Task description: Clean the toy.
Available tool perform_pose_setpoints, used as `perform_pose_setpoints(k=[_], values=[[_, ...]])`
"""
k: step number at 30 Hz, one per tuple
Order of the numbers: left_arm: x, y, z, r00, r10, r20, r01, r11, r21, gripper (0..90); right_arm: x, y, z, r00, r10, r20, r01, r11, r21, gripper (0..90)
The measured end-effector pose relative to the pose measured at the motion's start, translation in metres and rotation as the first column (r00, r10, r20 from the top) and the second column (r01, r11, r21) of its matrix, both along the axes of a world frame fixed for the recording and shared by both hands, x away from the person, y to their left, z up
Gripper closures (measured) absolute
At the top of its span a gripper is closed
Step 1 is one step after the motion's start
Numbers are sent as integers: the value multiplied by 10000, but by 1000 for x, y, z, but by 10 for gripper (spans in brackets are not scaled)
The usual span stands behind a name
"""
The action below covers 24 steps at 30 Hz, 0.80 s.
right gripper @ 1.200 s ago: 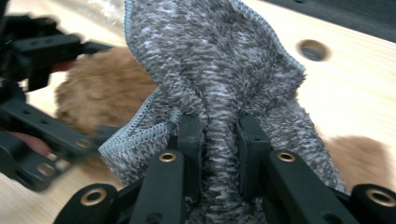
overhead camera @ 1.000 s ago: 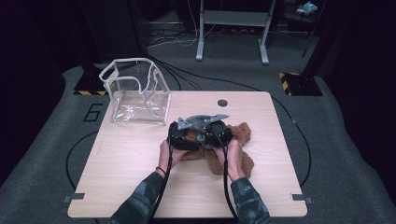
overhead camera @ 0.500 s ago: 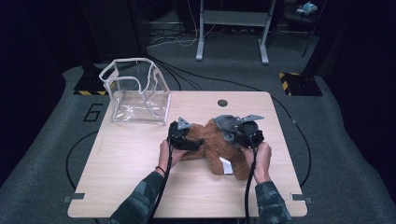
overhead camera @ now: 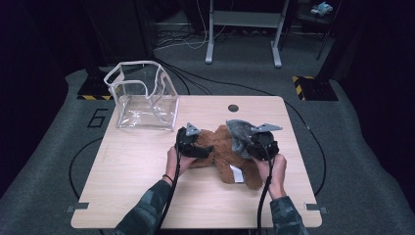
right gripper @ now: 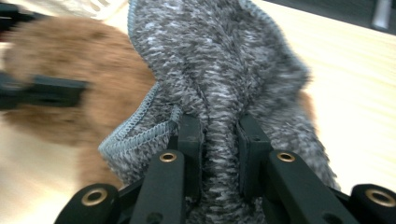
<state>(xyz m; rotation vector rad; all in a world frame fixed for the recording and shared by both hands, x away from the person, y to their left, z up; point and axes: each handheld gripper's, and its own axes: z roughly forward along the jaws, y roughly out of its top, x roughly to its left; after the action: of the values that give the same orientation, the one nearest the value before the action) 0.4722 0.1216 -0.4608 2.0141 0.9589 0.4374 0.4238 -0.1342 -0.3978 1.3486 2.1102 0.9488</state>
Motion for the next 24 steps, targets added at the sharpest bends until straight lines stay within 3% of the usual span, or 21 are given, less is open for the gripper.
perform_pose_setpoints(k=[3, 7, 11, 16, 24], values=[[0, 0, 0, 10000, -33, -25, 33, 10000, 23, 116, -3, 21, -4, 9982, 593, 36, -593, 9982, -22, 749], [0, -1, 0, 10000, 47, -25, -47, 10000, 21, 116, -2, 53, -18, 9919, 1236, -308, -1238, 9923, -47, 742], [1, 1, -1, 10000, 51, -59, -50, 10000, 78, 119, 3, 70, -30, 9914, 1244, -403, -1264, 9906, -522, 740], [1, 0, -1, 10000, 29, -39, -29, 10000, -11, 120, 3, 61, -30, 9913, 1247, -430, -1270, 9904, -548, 747], [2, 1, -2, 10000, -21, -46, 21, 10000, -4, 122, -5, 21, -33, 9958, 718, -576, -748, 9959, -505, 751]])
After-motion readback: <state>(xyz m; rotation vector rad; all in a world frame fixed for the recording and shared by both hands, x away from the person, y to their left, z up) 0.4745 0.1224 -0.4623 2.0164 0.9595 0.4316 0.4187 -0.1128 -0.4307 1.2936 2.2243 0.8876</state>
